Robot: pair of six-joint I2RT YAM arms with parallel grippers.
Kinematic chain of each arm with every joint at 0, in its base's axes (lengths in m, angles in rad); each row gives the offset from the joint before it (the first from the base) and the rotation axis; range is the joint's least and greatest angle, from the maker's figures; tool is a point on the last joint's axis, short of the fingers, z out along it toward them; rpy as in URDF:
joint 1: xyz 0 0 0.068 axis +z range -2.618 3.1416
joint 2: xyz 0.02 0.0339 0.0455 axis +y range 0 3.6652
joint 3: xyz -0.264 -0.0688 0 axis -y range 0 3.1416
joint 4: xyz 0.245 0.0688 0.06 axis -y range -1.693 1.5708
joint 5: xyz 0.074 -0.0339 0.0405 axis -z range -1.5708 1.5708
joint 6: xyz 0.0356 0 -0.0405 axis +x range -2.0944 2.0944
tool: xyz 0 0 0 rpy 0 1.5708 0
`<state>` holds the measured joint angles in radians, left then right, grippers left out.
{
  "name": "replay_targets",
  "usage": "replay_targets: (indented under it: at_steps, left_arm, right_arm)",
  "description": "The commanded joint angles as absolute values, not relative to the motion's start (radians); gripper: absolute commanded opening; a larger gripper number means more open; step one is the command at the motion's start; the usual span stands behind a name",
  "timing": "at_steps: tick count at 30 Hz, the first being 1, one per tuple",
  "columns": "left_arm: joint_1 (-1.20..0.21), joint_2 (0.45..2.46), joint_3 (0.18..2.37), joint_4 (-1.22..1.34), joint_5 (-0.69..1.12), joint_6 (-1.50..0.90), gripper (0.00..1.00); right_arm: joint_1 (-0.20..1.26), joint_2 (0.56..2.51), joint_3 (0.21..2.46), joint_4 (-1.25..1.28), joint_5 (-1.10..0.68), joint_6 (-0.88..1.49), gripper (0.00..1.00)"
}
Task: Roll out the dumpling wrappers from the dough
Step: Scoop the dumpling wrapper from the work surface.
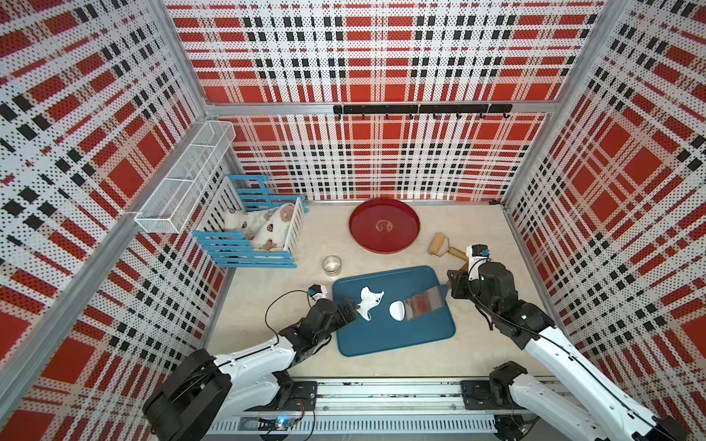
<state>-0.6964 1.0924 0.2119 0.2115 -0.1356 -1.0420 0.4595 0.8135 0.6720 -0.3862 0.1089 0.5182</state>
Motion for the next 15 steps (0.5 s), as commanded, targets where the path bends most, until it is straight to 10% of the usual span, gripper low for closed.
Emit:
replay_targets:
  at_steps: [1, 15]
  left_arm:
    - [-0.695, 1.088, 0.195, 0.209, -0.117, -1.043, 0.99]
    - [-0.695, 1.083, 0.191, 0.212, -0.118, -1.049, 0.99]
  right_arm:
    - [0.454, 0.799, 0.666, -0.344, 0.118, 0.513, 0.00]
    - [0.454, 0.874, 0.636, -0.267, 0.025, 0.581, 0.00]
